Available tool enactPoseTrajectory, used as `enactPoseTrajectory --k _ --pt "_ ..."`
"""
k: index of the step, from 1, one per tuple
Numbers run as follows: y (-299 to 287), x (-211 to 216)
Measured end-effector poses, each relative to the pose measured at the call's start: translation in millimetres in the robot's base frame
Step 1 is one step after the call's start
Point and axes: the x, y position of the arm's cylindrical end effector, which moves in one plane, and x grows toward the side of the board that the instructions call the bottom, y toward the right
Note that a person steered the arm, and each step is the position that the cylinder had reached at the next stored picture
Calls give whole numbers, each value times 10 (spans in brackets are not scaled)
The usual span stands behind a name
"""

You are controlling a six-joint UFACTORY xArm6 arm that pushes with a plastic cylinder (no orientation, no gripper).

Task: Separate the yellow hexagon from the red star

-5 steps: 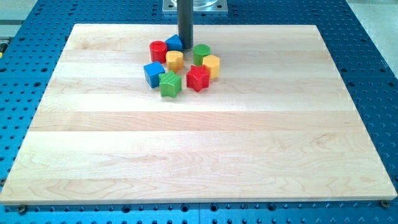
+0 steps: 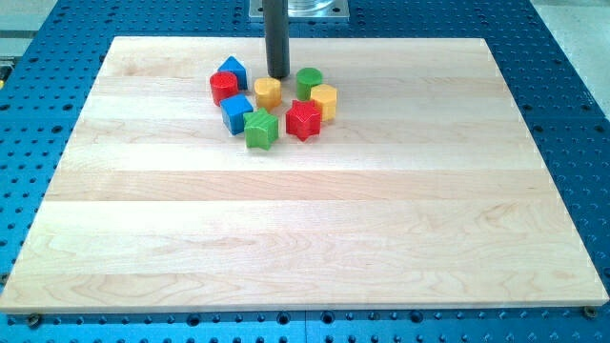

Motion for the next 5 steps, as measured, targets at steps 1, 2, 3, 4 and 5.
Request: enactPoseTrajectory --k 1,2,3,4,5 --pt "149 0" --pt "537 0" --pt "909 61" --pt "1159 608" --pt "1160 1101"
